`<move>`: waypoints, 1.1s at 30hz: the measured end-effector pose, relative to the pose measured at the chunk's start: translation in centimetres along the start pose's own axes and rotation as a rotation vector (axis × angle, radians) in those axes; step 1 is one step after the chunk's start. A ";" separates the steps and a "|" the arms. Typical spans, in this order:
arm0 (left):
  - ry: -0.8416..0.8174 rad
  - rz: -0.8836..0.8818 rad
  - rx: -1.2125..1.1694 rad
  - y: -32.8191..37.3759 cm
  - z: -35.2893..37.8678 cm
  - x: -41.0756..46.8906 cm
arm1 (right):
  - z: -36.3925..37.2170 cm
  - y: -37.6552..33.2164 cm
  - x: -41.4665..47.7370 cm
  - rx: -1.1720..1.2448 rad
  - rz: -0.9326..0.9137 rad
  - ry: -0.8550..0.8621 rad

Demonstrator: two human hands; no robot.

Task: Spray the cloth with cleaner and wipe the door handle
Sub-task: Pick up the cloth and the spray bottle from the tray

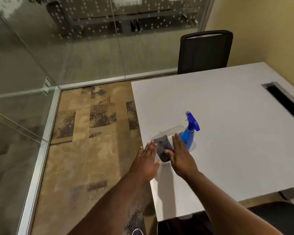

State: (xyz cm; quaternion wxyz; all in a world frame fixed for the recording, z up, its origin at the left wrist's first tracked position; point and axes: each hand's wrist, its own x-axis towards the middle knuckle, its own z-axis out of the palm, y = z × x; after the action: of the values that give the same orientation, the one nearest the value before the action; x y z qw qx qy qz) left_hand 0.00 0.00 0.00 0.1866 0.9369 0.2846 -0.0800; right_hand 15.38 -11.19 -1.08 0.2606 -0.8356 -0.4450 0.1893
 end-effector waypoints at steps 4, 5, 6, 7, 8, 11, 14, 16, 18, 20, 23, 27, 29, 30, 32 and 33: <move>-0.106 -0.006 0.057 0.4 1.9 2.2 | 1.1 0.7 2.1 0.093 0.034 -0.028; -0.117 -0.002 0.060 0.6 2.4 2.8 | 1.4 0.8 2.7 0.114 0.032 -0.024; -0.127 0.004 0.072 0.8 2.7 3.2 | 1.5 0.8 3.3 0.110 0.031 -0.030; -0.137 0.012 0.085 0.9 3.0 3.7 | 1.7 1.0 4.0 0.096 0.022 -0.048; -0.151 0.016 0.108 1.0 3.3 4.1 | 1.9 1.2 4.6 0.076 0.034 -0.094; -0.196 0.018 0.138 1.0 3.9 5.4 | 2.7 1.6 6.5 0.039 0.131 -0.186; -0.232 0.047 0.178 0.9 4.3 6.6 | 3.5 2.1 7.9 -0.010 0.205 -0.213; -0.241 0.059 0.212 0.8 4.6 7.3 | 3.9 2.9 8.8 0.036 0.324 -0.228; -0.243 0.069 0.241 0.8 4.9 8.0 | 4.3 3.3 9.2 0.103 0.410 -0.255; -0.241 0.073 0.253 0.8 5.1 8.5 | 4.7 3.6 9.4 0.201 0.501 -0.188; -0.228 0.076 0.258 0.7 5.4 8.6 | 4.9 3.3 9.3 0.447 0.778 -0.119; -0.215 0.074 0.261 0.4 5.6 8.5 | 5.0 3.6 10.0 0.300 0.771 -0.183; -0.208 0.070 0.258 0.3 5.7 8.5 | 4.9 3.9 10.4 0.198 0.695 -0.218; -0.203 0.071 0.251 0.2 5.8 8.4 | 5.1 4.1 10.5 0.187 0.671 -0.221; -0.182 0.069 0.228 0.2 5.9 8.3 | 5.1 3.9 10.2 0.102 0.572 -0.222; -0.165 0.062 0.206 0.2 5.9 8.3 | 5.3 3.6 9.9 0.095 0.565 -0.184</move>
State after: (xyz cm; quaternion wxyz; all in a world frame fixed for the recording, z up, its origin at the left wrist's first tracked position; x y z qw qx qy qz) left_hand 6.67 1.68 -7.47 0.1147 0.9496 0.2297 -0.1800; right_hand 20.11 -3.09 -8.25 0.1951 -0.8926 -0.2071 0.3498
